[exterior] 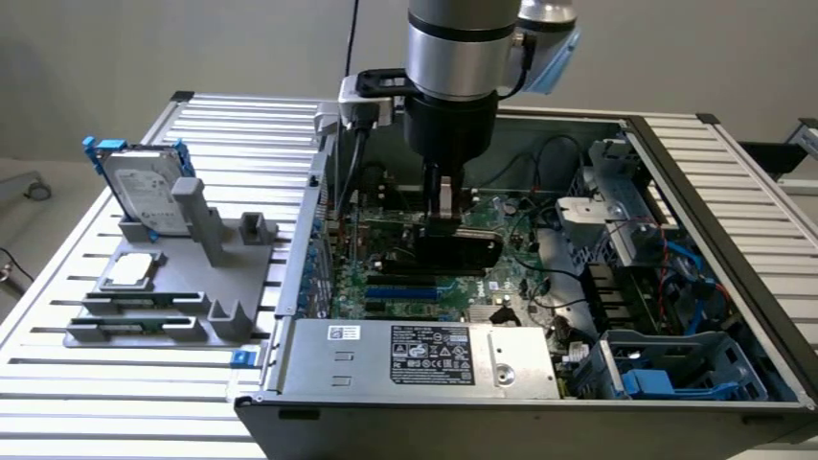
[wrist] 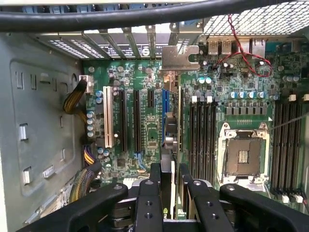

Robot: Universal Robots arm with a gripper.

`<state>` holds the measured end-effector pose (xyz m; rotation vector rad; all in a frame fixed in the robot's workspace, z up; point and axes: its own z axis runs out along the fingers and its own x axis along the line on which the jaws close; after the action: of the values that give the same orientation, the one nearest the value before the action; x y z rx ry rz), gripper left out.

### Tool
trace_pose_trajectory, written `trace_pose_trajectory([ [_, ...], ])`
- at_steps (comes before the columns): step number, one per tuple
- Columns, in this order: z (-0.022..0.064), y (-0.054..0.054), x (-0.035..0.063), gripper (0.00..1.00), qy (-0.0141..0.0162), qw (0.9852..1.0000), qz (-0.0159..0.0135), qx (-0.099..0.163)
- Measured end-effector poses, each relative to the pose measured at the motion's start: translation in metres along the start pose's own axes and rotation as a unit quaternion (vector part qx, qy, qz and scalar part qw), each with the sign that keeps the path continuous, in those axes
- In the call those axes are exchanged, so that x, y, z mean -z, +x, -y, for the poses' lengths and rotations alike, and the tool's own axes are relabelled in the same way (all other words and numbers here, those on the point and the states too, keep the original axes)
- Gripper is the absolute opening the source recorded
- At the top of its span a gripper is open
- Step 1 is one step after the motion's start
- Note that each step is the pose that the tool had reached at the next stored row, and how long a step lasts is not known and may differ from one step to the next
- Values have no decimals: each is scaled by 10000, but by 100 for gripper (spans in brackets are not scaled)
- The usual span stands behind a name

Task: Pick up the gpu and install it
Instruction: 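Insert the gpu into the slot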

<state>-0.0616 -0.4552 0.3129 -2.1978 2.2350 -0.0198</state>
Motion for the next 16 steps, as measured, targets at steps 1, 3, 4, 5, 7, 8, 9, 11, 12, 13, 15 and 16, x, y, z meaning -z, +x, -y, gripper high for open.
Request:
trace_pose_trajectory([
  [1,-35,2,-8,26,29,10000,0,0],
  [3,-122,5,-24,26,93,10000,1,0],
  [4,-165,7,-32,26,126,9999,2,0],
  [5,-203,9,-40,26,161,9999,3,0],
  [7,-220,9,-44,26,182,9998,3,-1],
  [8,-220,9,-43,26,182,9998,2,0],
  [9,-220,10,-43,26,182,9998,2,0],
  [11,-229,11,-55,26,183,9998,3,-1],
  [12,-234,11,-70,26,183,9998,3,-1],
  [13,-241,11,-89,26,183,9998,2,-1],
  [15,-257,11,-124,26,183,9998,2,-6],
  [16,-260,11,-138,26,184,9998,2,-8],
])
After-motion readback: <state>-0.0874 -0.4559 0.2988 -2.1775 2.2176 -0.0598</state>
